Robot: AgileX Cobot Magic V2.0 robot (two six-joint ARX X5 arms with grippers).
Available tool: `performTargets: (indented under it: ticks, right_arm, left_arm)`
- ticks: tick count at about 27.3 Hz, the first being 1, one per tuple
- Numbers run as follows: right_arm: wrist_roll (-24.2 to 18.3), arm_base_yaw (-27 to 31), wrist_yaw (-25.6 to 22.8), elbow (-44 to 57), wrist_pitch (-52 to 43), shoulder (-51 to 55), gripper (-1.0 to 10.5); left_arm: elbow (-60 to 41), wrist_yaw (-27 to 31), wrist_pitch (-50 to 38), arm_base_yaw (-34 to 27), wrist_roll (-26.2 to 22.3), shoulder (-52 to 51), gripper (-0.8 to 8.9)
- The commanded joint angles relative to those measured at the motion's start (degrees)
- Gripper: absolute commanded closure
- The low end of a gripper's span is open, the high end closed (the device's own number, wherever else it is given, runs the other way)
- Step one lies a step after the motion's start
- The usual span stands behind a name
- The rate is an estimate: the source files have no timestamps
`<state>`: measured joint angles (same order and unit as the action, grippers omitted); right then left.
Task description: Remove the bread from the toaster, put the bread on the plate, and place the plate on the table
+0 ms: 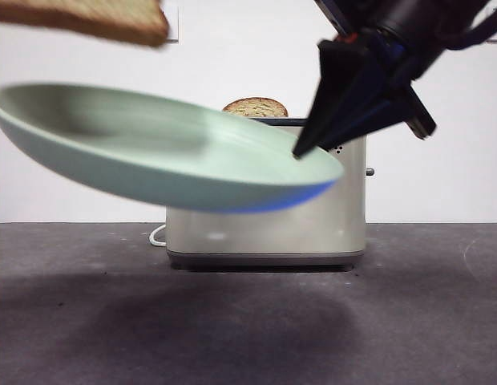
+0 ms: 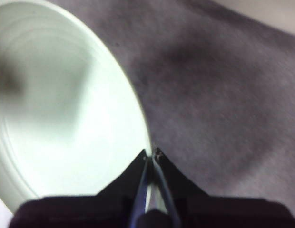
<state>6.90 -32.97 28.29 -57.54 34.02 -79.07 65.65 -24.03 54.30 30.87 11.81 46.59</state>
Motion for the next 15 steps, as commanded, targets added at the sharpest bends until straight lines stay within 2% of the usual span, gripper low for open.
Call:
performTargets:
  ticks: [1,8,10,13,15]
  right_arm:
    - [2.2,-1.2,0.0,0.0,-1.0,0.1,9.6]
    - [2.4,-2.8,-0.2,0.0,-1.9,0.1,9.6]
    - [2.6,-2.8,-0.6,0.0,-2.3,0.1,9.6]
    - [2.7,-2.8,-3.1,0.0,-2.3,0.1,9.6]
    - [2.7,-2.8,-3.1,0.0,-2.3,0.1,9.6]
  left_arm:
    - [-0.5,-0.5,-2.0,0.2,-2.1,3.9,8.22]
    - [-0.5,-4.1,-7.0,0.3,-2.0,14.3,8.22]
    - [-0.5,-7.4,-7.1,0.4,-2.5,18.6,8.22]
    - [-0.5,-7.6,-6.8,0.8,-2.9,23.4,8.22]
    - [-0.5,-7.4,-6.6,1.3,-2.9,25.9,8.21]
